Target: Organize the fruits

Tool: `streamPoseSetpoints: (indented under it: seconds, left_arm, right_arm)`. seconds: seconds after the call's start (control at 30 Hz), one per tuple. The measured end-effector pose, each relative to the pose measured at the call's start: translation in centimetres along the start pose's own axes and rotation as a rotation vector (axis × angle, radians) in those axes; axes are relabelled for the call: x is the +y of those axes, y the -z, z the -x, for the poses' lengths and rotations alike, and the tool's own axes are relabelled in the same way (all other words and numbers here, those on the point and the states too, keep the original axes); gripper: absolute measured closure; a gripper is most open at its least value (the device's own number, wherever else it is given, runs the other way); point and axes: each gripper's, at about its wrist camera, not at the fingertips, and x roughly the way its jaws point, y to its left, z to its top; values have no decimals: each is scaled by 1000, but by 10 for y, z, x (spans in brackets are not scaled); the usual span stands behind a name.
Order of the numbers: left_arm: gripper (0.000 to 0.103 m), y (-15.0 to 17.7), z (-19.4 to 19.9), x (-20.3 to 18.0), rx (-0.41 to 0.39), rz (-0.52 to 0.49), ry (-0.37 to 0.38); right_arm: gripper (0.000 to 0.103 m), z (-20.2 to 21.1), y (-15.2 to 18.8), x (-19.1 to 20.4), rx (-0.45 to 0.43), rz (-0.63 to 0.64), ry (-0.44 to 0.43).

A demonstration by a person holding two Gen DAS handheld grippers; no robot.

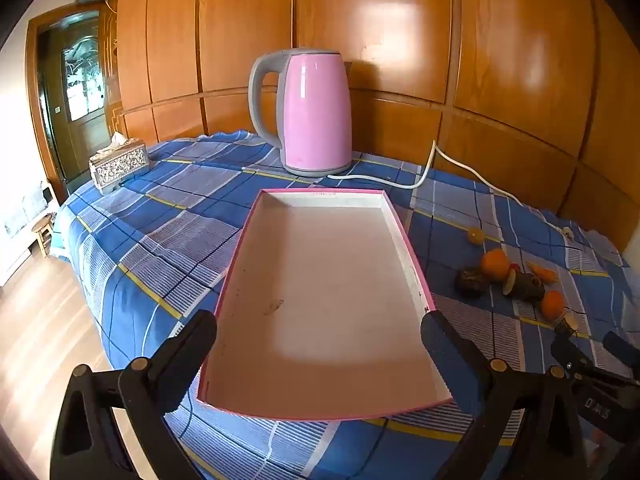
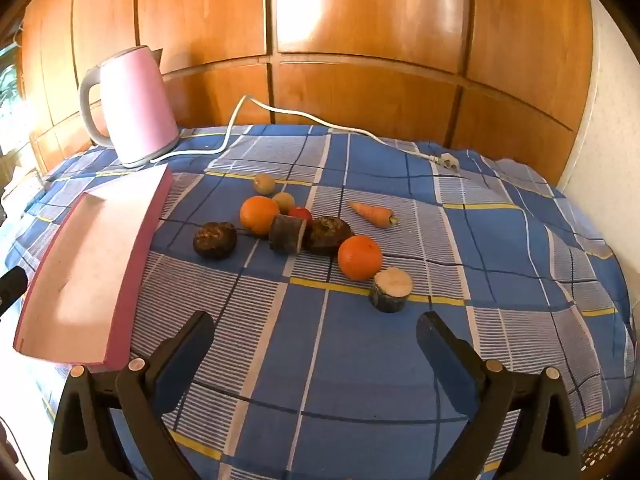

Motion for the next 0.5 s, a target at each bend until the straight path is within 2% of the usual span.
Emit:
streamPoseSetpoints:
  seconds: [0.17,0.5]
  left_arm:
    - [0,1,2,1,0,-5,-7]
    - [0,4,0,7,9,13,-16]
  right_arm:
    - [0,1,1,0,1,12,21]
    - [0,4,3,3,-32,33,-4]
